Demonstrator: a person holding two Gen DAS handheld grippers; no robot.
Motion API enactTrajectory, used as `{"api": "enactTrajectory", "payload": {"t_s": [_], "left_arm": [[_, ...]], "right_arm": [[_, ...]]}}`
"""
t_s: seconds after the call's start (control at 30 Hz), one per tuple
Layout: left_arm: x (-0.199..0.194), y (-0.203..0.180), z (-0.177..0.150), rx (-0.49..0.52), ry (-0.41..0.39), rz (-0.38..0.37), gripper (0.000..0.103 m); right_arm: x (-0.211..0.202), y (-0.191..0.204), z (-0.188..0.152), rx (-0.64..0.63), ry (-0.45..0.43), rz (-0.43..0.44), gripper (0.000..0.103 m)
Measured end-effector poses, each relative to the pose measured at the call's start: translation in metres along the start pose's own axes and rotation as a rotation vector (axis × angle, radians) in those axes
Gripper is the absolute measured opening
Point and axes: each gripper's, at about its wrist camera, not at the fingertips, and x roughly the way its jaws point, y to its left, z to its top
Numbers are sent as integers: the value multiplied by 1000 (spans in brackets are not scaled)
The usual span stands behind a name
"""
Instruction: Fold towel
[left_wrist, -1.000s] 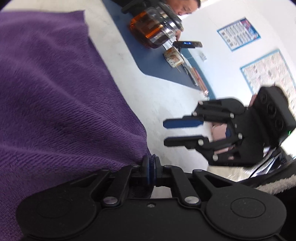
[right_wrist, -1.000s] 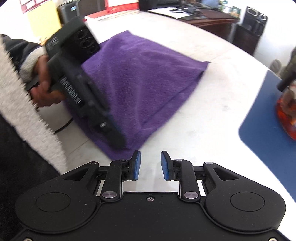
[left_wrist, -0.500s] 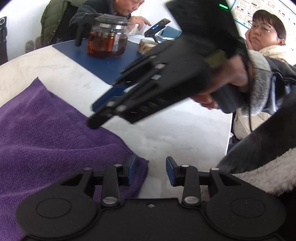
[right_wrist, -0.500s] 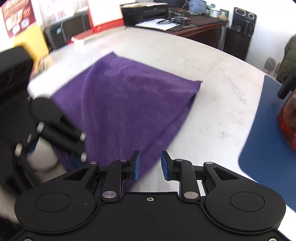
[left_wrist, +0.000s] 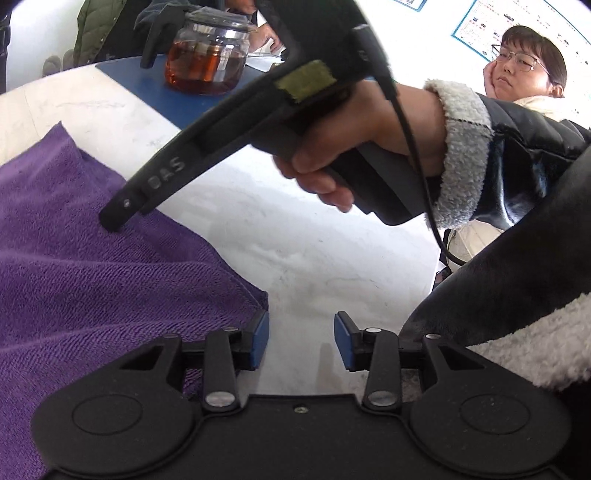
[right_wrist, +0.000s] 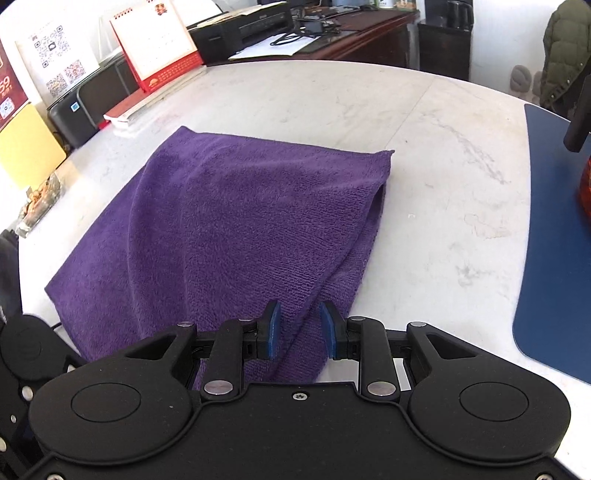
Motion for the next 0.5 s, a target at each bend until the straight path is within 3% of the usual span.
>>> {"api": "enactTrajectory", "payload": {"t_s": [0.17, 0.33, 0.5], "left_arm": [[1, -3, 4, 24, -11, 21, 36], [-24, 0, 6, 44, -69, 109, 36], [-58, 35, -15, -115, -103, 245, 37]], "right_arm": [[6, 10, 6, -64, 13, -32, 24], [8, 24, 6, -181, 28, -75, 23], [5, 22, 4, -182, 30, -58, 9]]}}
